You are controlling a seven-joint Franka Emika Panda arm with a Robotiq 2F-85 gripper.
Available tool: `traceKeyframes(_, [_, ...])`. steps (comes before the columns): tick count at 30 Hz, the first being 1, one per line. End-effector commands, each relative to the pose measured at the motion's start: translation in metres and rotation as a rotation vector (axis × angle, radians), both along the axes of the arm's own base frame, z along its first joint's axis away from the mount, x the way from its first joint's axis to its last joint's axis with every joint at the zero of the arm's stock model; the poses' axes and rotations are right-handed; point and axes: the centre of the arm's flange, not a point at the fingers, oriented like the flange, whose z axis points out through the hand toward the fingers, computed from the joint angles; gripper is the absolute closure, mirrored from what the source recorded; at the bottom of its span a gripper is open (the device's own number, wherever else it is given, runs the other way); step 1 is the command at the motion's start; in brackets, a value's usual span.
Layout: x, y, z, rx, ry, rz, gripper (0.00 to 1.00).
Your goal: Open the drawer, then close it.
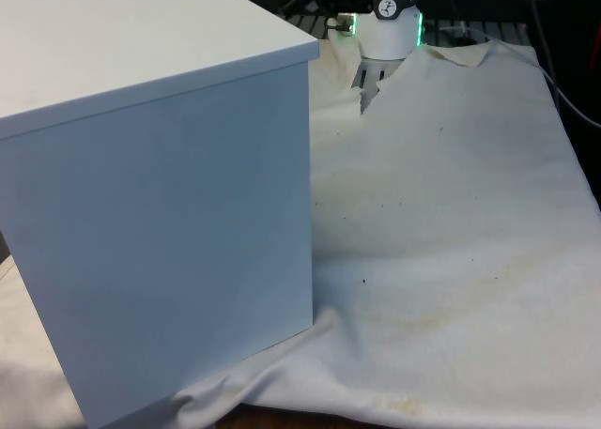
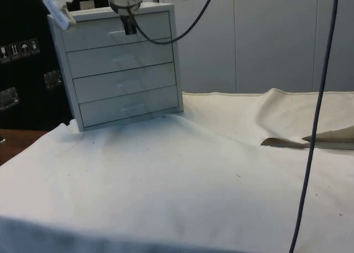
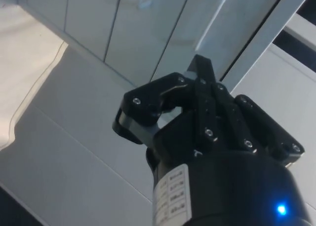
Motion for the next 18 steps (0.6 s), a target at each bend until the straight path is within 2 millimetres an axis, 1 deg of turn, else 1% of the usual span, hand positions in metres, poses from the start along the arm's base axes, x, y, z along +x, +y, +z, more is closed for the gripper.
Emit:
traceKeyframes(1, [-0.004,0.004,0.001,-0.006,-0.008,0.003,1.0])
traceKeyframes(6, [-0.015,0.018,0.0,-0.001,-0.016,-0.006,1.0])
traceKeyframes(7, [-0.012,0.017,-0.001,0.004,-0.011,-0.011,1.0])
traceKeyframes(13, [-0.027,0.035,-0.001,0.004,-0.028,-0.018,1.0])
traceKeyframes(18, [-0.027,0.034,-0.001,0.007,-0.026,-0.023,1.0])
